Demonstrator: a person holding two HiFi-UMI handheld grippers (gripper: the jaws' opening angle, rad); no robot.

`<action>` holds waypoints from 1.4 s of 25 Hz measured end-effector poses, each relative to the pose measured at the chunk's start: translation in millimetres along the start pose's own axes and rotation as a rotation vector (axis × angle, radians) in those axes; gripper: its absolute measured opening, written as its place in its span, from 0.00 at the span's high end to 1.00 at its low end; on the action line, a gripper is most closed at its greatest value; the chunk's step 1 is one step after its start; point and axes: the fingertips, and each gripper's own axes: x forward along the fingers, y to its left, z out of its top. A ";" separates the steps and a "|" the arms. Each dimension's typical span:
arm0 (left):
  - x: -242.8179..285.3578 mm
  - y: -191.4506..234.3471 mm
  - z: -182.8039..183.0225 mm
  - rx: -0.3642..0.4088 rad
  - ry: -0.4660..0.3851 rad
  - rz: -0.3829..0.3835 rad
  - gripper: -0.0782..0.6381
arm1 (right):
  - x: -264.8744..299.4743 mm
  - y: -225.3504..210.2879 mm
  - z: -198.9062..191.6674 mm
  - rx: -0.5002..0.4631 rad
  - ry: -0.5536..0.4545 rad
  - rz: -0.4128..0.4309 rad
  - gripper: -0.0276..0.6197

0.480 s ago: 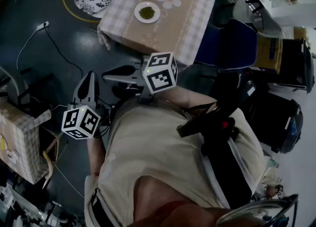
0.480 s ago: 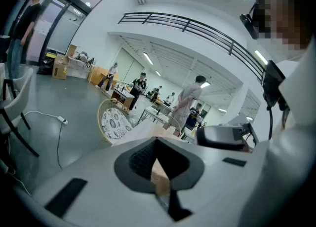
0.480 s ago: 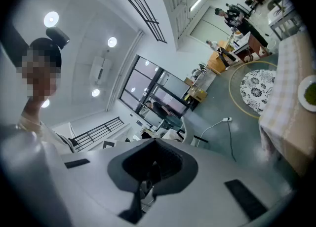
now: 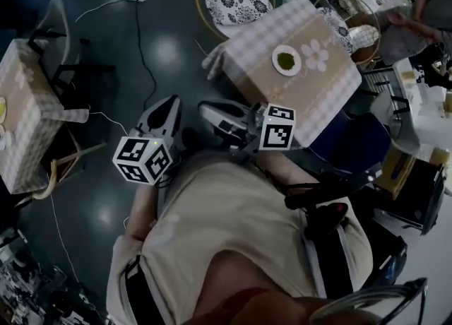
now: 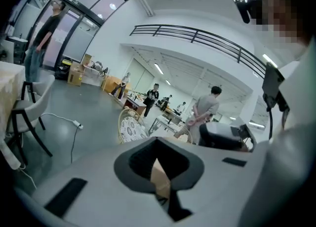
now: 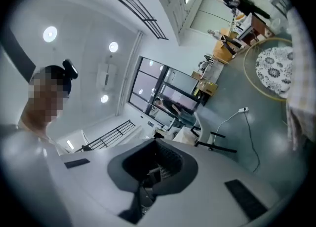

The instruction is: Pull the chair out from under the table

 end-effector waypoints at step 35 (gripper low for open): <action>37.9 88.2 72.3 -0.107 -0.145 0.410 0.89 | 89.8 -65.3 77.6 -0.180 0.388 0.242 0.94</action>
